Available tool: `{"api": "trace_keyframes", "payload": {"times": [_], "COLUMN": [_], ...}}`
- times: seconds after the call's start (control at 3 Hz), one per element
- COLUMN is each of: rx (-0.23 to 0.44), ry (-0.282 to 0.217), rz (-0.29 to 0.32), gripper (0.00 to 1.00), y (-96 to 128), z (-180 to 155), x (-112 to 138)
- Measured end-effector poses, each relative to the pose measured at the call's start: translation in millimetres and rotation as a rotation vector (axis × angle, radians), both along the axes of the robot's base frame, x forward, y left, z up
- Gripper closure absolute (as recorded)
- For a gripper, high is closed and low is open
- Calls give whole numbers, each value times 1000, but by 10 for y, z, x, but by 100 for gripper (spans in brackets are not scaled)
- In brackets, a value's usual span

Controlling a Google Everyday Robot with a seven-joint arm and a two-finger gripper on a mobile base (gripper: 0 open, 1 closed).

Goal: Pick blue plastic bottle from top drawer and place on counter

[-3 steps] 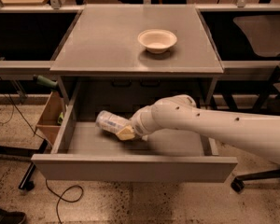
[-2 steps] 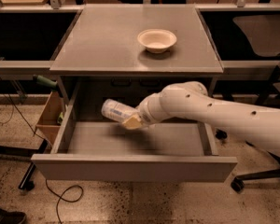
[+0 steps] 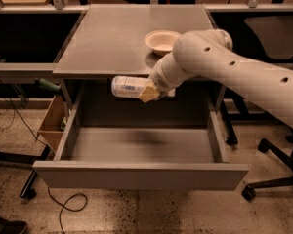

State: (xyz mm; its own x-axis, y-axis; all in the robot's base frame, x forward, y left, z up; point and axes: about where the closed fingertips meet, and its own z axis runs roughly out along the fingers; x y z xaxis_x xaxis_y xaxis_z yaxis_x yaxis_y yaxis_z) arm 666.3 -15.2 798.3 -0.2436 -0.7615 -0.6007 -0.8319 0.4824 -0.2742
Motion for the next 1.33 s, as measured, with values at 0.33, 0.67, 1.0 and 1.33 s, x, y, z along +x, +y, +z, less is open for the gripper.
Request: {"api": "trace_keyframes", "payload": {"times": [0.33, 0.67, 1.0, 1.33], "rx": [-65, -89, -62, -39], "ry": [-61, -108, -134, -80], "rz": [111, 167, 205, 157], "gripper": [100, 100, 100, 100], "y": [16, 54, 228, 435], "z": [535, 824, 978, 817], "x": [174, 240, 321, 632]}}
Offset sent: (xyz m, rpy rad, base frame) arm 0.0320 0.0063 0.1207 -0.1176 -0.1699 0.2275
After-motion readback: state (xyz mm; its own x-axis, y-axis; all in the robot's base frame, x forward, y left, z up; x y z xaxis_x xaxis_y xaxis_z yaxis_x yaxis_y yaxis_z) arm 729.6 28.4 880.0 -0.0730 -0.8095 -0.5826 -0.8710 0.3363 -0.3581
